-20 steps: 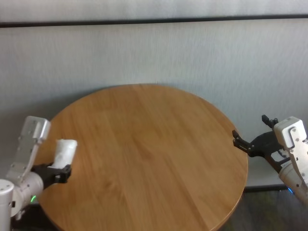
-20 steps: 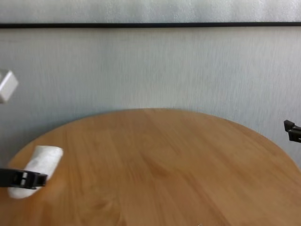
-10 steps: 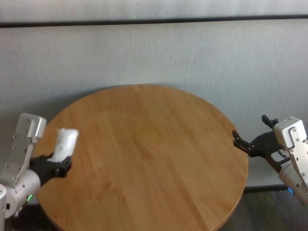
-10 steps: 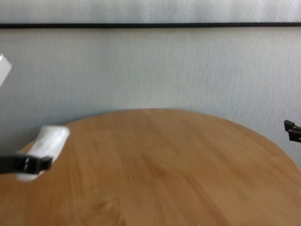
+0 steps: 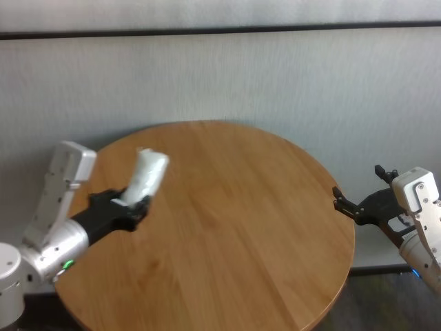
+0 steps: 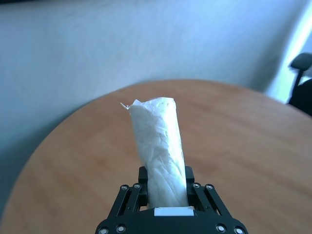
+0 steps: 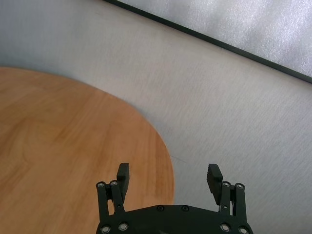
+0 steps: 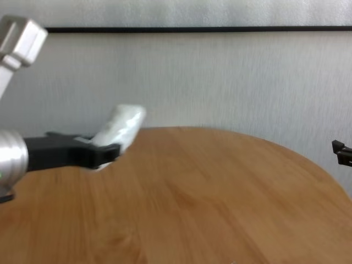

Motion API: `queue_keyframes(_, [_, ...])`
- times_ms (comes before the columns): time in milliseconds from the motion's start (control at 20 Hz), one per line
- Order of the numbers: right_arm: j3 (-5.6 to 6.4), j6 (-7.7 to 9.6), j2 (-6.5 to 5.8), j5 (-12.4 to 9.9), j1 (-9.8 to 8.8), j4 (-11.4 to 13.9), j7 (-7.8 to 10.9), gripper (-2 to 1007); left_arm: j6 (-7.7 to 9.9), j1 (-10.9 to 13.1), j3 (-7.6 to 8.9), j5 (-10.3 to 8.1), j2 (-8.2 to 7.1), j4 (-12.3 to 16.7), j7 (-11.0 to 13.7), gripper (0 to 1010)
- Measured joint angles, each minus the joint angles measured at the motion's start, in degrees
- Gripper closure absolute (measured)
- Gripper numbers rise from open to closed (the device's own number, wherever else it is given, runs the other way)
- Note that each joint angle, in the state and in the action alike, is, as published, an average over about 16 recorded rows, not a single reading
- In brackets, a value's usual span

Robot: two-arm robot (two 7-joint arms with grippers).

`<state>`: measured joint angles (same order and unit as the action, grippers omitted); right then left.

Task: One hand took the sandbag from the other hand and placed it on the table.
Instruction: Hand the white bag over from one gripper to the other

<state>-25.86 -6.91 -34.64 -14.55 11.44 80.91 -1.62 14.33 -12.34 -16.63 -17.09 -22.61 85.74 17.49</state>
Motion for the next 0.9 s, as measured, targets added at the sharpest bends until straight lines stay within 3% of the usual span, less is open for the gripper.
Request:
queue_keyframes(350, [0.00, 0.00, 0.00, 0.00, 0.00, 0.00, 0.00, 0, -4.33, -3.35, -2.33, -2.12, 0.81, -2.07, 6.49, 568])
queue_keyframes(900, [0.00, 0.00, 0.00, 0.00, 0.00, 0.00, 0.00, 1, -8.41, -6.96, -5.11, -7.04, 1.72, -2.65, 14.24, 568])
